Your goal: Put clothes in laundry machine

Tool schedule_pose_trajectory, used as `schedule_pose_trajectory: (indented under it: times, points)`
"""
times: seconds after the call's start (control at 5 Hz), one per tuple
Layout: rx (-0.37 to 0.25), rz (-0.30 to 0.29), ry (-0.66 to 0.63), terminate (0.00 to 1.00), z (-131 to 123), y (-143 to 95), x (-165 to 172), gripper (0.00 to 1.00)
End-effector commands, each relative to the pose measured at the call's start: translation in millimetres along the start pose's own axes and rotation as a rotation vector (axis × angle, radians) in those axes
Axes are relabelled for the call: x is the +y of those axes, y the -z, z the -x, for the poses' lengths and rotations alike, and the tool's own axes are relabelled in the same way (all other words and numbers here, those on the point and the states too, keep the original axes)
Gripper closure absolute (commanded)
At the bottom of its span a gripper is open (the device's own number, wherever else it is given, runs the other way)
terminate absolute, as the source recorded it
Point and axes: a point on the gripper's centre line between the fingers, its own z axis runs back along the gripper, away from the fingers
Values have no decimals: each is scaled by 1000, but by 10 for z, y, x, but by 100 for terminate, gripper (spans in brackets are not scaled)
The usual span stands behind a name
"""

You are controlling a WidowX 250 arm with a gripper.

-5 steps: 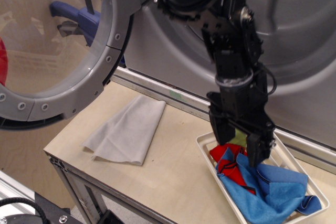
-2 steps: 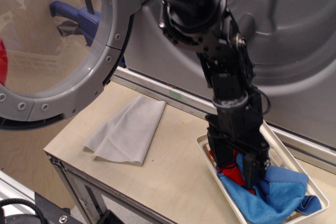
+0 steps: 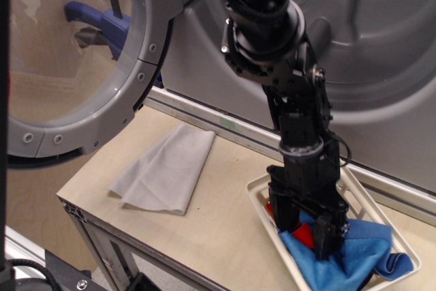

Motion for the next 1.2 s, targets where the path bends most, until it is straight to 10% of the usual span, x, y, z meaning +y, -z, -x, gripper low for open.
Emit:
schedule_pose_trajectory:
  times: [0.0,0.4,1.0]
  points:
    - [-66,-62,9,0,-72,10,-47,100]
    - [-210,-150,-93,0,-111,-249,-91,100]
    - [-663,-365,-146,0,-224,-986,-404,100]
